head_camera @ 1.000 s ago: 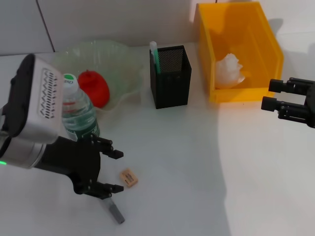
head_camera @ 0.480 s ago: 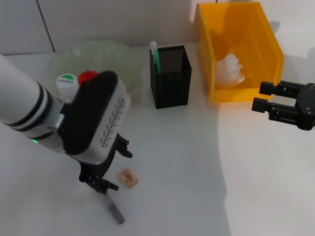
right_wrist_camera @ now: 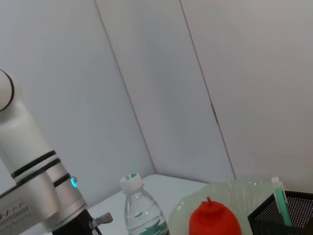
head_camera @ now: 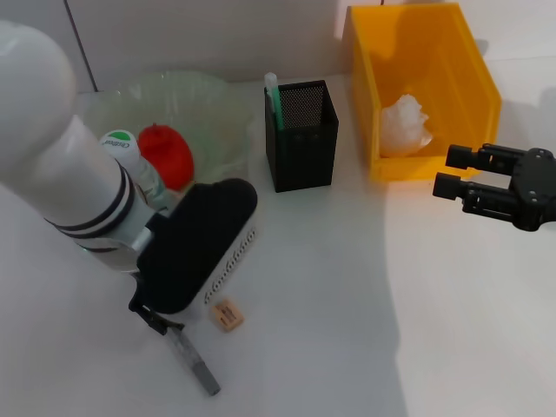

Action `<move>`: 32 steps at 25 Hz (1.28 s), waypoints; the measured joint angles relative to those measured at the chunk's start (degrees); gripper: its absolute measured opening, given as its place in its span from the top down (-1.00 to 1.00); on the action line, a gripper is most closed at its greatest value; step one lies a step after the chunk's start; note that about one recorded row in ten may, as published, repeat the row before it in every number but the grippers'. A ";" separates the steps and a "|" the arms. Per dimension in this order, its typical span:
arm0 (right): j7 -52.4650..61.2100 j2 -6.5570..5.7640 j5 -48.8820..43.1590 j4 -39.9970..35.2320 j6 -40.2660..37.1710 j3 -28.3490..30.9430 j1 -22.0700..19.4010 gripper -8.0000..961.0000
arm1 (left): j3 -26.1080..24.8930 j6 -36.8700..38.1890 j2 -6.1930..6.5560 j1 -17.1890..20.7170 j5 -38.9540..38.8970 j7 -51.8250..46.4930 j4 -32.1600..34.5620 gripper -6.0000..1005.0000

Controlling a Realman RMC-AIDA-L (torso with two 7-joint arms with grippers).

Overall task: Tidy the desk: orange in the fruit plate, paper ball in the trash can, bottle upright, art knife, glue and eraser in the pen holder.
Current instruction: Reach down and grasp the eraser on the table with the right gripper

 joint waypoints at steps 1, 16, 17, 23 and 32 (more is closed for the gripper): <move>0.00 0.00 0.00 0.00 0.00 0.00 0.04 -0.31 | 0.00 0.00 0.00 0.00 0.00 0.00 0.00 -0.46; 0.00 -0.09 -0.19 -0.04 -0.03 0.00 -0.49 -0.31 | 9.85 -2.50 -0.02 -5.12 2.53 -1.23 -1.13 -0.46; -0.02 -0.10 -0.23 -0.04 -0.04 0.00 -0.53 -0.31 | 10.16 -2.64 -0.01 -5.25 2.53 -1.20 -1.27 -0.46; -0.08 -0.10 -0.25 -0.04 -0.08 0.00 -0.53 -0.31 | 11.51 -3.56 -0.01 -6.37 2.59 -0.81 -1.61 -0.46; -0.21 -0.10 -0.25 0.33 -0.10 0.00 -0.21 -0.31 | 13.83 -4.56 -0.01 -7.12 2.52 -0.84 -3.20 -0.46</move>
